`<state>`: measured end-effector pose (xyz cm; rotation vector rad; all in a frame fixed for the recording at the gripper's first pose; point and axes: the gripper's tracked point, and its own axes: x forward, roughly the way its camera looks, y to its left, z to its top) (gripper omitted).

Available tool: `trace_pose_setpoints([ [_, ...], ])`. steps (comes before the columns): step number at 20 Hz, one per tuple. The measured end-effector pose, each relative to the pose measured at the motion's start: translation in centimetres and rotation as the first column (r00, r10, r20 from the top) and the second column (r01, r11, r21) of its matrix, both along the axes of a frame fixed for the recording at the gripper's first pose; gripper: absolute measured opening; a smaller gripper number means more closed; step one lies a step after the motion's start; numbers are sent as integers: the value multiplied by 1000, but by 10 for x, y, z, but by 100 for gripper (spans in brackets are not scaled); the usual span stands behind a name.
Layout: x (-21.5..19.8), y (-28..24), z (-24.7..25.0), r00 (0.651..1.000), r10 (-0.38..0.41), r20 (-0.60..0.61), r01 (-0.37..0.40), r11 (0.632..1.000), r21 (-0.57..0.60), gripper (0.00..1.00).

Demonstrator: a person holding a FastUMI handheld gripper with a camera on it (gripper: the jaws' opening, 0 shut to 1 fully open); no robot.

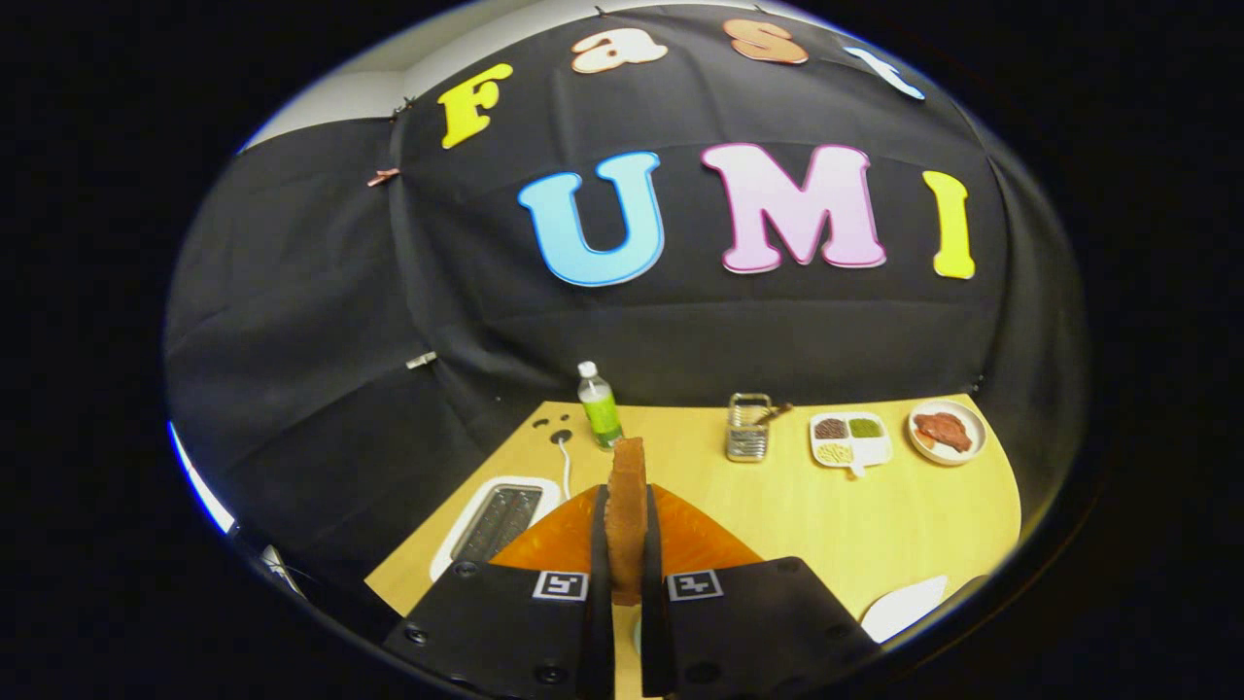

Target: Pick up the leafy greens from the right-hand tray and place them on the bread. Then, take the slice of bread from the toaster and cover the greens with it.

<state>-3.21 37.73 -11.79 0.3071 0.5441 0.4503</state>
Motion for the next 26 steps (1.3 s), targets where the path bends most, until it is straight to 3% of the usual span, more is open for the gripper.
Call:
trace_pose_setpoints([
  [5, -21, -26, -81, 988, -60, -139, 62, 998, 5, 15],
  [12, -33, -4, -164, 933, -137, -333, 182, 977, 109, 15],
  [15, -37, -10, -196, 926, -161, -342, 184, 982, 35, 15],
  [18, -39, -38, -220, 902, -233, -364, 236, 971, -36, 15],
  [23, -53, -52, -259, 878, -235, -418, 212, 972, -103, 17],
  [25, -51, -55, -264, 885, -227, -406, 189, 973, -132, 21],
  [26, -50, -57, -266, 890, -222, -399, 174, 973, -153, 29],
])
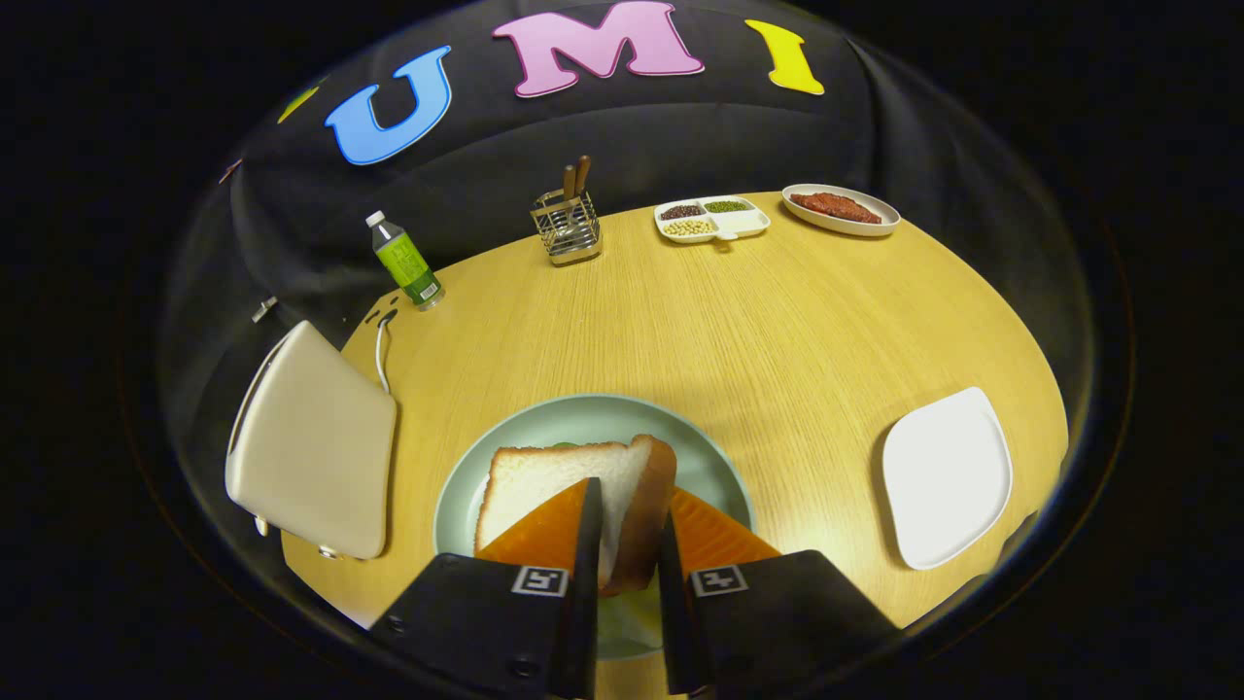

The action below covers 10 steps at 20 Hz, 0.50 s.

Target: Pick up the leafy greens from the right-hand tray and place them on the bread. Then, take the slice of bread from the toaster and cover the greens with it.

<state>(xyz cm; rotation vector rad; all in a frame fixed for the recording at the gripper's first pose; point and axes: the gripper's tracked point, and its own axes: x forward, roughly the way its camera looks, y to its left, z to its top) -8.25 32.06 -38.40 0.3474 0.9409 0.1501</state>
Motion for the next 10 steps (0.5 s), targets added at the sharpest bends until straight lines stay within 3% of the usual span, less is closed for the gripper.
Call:
trace_pose_setpoints([
  [4, 0, -17, -3, 1000, 20, 15, -18, 996, -91, 71],
  [10, 1, -22, 4, 999, 37, 27, -35, 995, -90, 100],
])
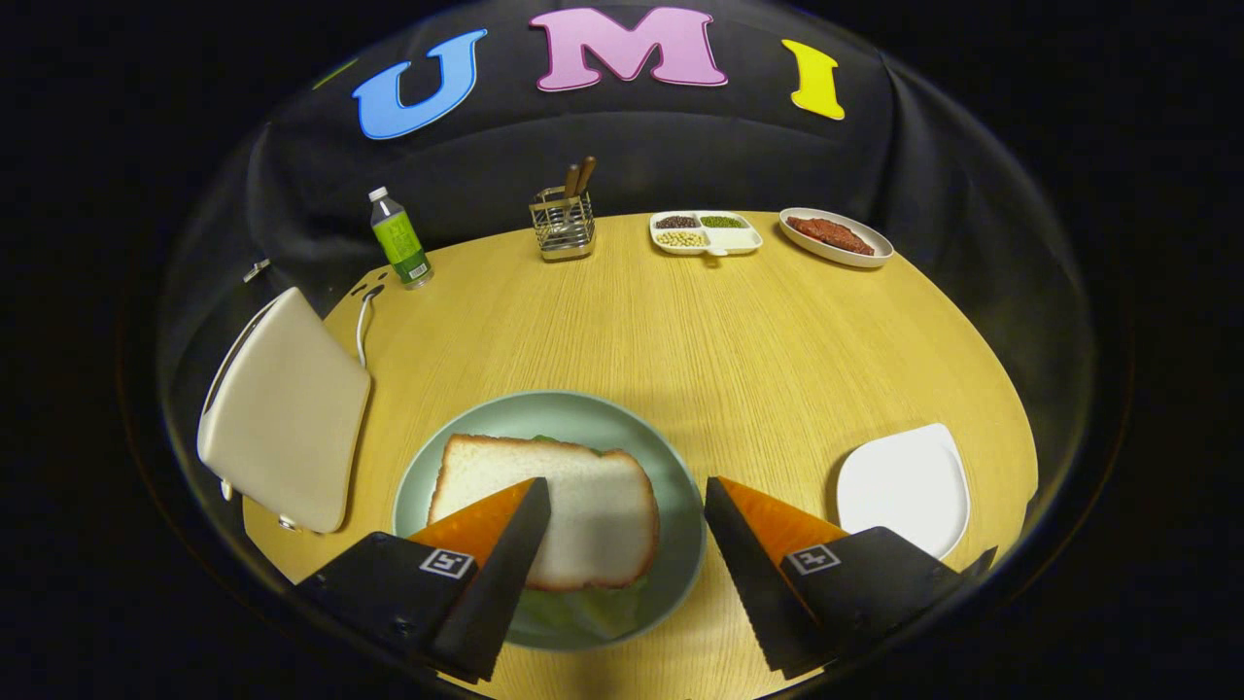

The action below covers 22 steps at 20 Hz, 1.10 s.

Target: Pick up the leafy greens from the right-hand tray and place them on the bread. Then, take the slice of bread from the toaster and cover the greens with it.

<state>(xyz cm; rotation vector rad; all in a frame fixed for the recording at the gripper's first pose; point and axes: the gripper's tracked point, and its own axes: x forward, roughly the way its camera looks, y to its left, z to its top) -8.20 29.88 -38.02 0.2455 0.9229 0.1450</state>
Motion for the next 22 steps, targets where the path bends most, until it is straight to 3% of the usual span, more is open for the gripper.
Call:
trace_pose_setpoints([
  [4, 8, -10, 21, 999, -11, 39, 11, 1000, 14, 100],
  [8, 31, -26, 83, 982, 18, 188, -18, 1000, 0, 100],
  [13, 52, -40, 180, 916, 70, 395, -72, 997, -9, 99],
  [22, 47, -80, 290, 813, 117, 571, -124, 992, -26, 99],
])
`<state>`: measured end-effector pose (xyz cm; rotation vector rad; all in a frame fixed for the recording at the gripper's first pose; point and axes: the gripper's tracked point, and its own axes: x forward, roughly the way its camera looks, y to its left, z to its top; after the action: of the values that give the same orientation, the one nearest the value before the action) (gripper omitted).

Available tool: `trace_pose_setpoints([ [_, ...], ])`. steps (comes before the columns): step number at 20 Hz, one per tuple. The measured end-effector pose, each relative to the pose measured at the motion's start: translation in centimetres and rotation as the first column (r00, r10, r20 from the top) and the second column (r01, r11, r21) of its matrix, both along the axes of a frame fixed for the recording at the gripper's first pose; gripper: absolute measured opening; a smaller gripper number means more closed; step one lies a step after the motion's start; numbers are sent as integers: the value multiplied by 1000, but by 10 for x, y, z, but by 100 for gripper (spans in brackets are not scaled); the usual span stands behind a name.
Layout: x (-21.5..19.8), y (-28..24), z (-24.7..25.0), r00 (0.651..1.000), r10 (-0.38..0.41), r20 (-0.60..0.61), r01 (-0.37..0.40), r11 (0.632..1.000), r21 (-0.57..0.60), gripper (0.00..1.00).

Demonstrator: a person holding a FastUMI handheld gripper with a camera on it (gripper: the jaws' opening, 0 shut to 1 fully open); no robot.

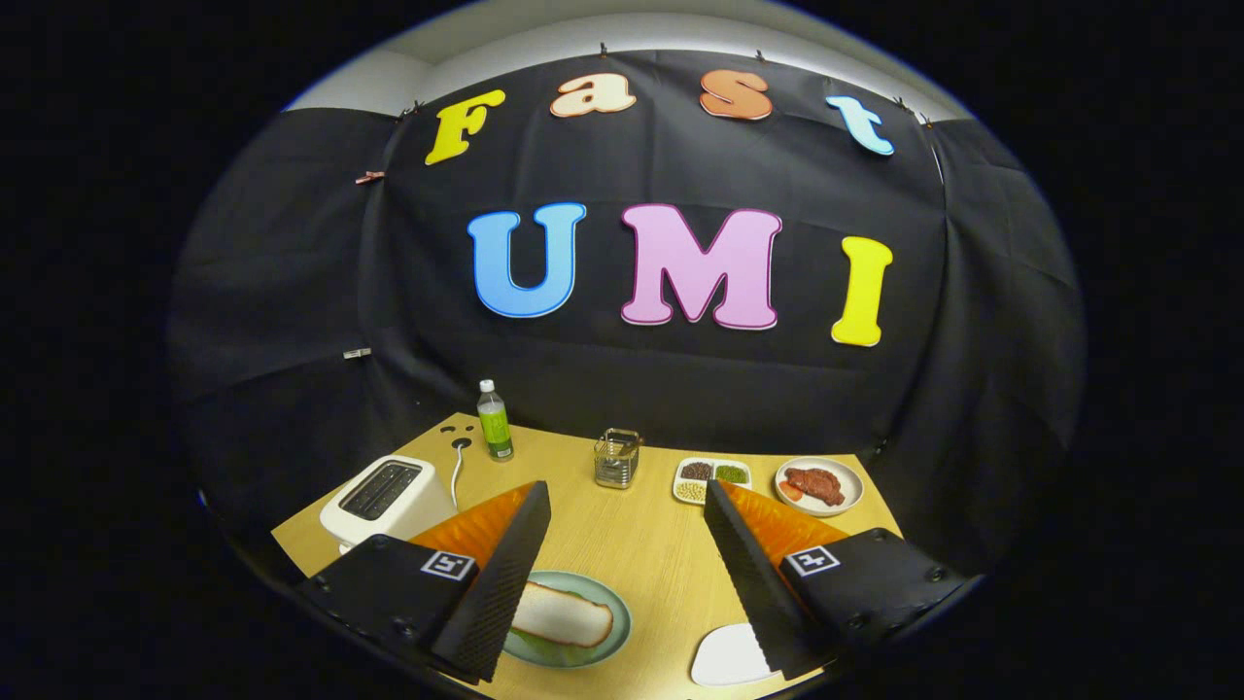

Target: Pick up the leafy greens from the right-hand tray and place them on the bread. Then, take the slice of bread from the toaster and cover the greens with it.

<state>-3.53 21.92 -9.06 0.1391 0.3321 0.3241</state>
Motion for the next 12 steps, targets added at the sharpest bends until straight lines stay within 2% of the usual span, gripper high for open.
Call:
trace_pose_setpoints([
  [4, -10, -30, 28, 998, -2, 60, 2, 1000, -12, 99],
  [12, -24, -66, 41, 993, 10, 120, -1, 997, -77, 96],
])
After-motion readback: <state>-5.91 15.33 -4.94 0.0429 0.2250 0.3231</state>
